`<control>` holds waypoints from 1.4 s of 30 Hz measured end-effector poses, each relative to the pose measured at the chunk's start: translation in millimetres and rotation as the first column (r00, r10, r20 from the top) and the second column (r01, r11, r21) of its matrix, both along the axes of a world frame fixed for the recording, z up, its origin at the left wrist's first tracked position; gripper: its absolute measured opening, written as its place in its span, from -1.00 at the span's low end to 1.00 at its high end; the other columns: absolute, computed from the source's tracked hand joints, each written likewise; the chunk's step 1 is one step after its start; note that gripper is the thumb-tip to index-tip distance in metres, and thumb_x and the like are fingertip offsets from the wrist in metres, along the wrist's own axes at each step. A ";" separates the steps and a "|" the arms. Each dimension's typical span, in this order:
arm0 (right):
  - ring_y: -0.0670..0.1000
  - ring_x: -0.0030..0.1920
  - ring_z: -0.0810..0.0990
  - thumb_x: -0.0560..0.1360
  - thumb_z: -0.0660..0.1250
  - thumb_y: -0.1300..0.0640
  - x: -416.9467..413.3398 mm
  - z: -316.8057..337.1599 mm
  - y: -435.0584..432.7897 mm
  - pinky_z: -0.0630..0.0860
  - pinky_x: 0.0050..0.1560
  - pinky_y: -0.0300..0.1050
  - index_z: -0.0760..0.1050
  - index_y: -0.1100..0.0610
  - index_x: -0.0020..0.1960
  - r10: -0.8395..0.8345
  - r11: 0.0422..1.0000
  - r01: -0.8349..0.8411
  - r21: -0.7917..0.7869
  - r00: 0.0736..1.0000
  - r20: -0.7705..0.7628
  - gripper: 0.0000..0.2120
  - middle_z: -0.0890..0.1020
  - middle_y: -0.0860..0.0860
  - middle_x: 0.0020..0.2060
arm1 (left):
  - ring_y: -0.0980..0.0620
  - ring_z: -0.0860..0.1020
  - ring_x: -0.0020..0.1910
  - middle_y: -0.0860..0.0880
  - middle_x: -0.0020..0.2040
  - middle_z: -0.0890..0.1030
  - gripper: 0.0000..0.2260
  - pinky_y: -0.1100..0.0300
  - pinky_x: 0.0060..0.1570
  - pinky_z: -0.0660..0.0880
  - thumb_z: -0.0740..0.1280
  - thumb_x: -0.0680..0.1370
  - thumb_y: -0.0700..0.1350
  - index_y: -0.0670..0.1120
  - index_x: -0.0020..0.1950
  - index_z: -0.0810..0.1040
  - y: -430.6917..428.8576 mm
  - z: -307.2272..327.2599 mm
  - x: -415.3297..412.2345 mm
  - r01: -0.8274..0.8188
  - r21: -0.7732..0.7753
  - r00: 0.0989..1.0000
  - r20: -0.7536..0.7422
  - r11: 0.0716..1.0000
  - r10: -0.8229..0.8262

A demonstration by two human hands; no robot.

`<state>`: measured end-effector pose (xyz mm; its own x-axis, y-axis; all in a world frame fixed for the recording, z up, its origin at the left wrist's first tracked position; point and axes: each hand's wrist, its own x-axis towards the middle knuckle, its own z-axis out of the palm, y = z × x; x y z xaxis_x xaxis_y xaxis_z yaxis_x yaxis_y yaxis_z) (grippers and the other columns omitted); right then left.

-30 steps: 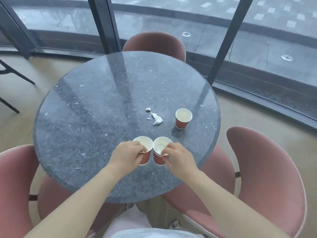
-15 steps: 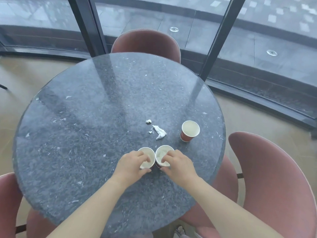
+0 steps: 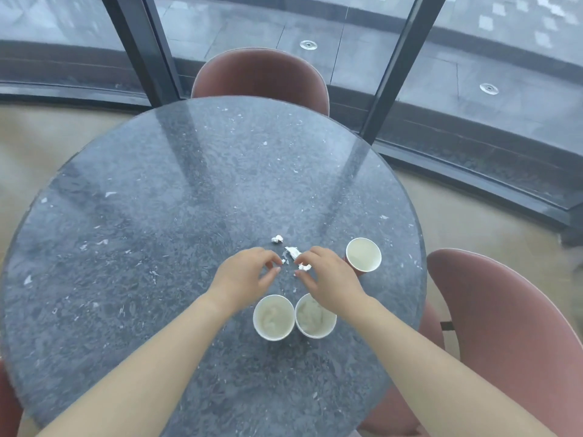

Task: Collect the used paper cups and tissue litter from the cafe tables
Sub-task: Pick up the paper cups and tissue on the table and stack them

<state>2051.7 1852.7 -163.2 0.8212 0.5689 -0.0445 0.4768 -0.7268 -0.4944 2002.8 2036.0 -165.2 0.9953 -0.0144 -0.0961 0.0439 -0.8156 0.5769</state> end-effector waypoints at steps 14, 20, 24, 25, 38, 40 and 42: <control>0.12 0.20 0.33 0.41 0.41 0.10 73.1 -77.1 25.9 0.48 -0.05 0.05 0.31 0.06 0.25 0.108 0.912 -0.178 -0.370 0.974 -0.201 -0.53 0.34 0.03 0.21 | -0.02 0.38 0.21 0.03 0.29 0.32 -0.48 0.02 0.02 0.50 0.42 0.40 0.05 0.06 0.30 0.33 5.4 -74.6 76.6 0.027 0.173 0.967 -0.255 0.985 0.018; 0.14 0.14 0.37 0.48 0.27 0.22 74.9 -87.9 26.0 0.44 0.01 0.02 0.34 0.12 0.21 0.049 0.948 -0.104 -0.302 0.982 -0.184 -0.69 0.35 0.09 0.14 | -0.04 0.32 0.29 0.02 0.35 0.26 -0.22 0.01 0.18 0.45 0.47 0.34 0.13 -0.01 0.44 0.17 -7.0 -91.3 83.2 0.028 0.203 0.963 -0.269 0.979 0.029; 0.14 0.14 0.36 0.50 0.27 0.15 69.6 -88.7 24.1 0.39 0.05 -0.02 0.34 0.13 0.21 0.008 0.958 -0.065 -0.279 0.980 -0.200 -0.70 0.37 0.10 0.12 | -0.03 0.36 0.22 0.01 0.27 0.34 -0.53 0.05 0.12 0.46 0.41 0.44 0.01 -0.04 0.29 0.36 -14.0 -97.4 80.1 0.017 0.167 0.979 -0.205 0.986 0.018; 0.13 0.14 0.36 0.50 0.28 0.14 67.9 -88.8 23.1 0.38 0.06 -0.03 0.33 0.13 0.22 0.001 0.958 -0.060 -0.280 0.979 -0.206 -0.69 0.38 0.10 0.12 | -0.03 0.38 0.19 0.01 0.24 0.36 -0.62 0.05 0.11 0.46 0.39 0.46 -0.04 -0.05 0.24 0.41 -15.8 -98.4 78.9 0.014 0.129 0.981 -0.196 0.992 0.012; 0.12 0.11 0.46 0.49 0.27 0.15 53.5 -81.5 4.9 0.33 0.04 -0.08 0.41 0.12 0.18 -0.055 0.983 0.015 -0.182 0.974 -0.221 -0.73 0.49 0.09 0.09 | -0.09 0.52 0.05 -0.11 0.10 0.51 -0.84 0.12 0.06 0.40 0.21 0.55 -0.21 -0.15 0.07 0.54 -17.9 -91.6 60.8 0.082 0.030 0.976 -0.204 0.996 -0.075; 0.11 0.08 0.48 0.48 0.28 0.15 50.0 -70.5 3.3 0.33 -0.01 -0.11 0.44 0.12 0.16 -0.074 0.993 0.053 -0.107 0.977 -0.198 -0.74 0.51 0.07 0.05 | -0.05 0.53 0.00 -0.08 0.08 0.52 -0.85 0.16 0.03 0.41 0.23 0.53 -0.22 -0.13 0.05 0.55 -12.9 -79.5 54.1 0.059 0.027 0.982 -0.180 0.998 -0.053; 0.09 0.03 0.50 0.46 0.32 0.15 44.2 -55.7 1.3 0.29 -0.08 -0.17 0.47 0.11 0.14 -0.084 0.996 0.082 -0.019 0.984 -0.159 -0.74 0.53 0.06 0.00 | 0.04 0.51 -0.13 -0.02 0.03 0.53 -0.87 0.28 -0.07 0.37 0.27 0.52 -0.21 -0.10 0.02 0.57 -8.9 -61.8 46.4 0.013 -0.005 0.993 -0.116 1.000 -0.013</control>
<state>2095.9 1854.1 -218.8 0.8473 0.4977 -0.1854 0.3300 -0.7669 -0.5505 2049.2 2027.1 -227.0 0.9770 -0.0279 -0.2112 0.1005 -0.8140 0.5721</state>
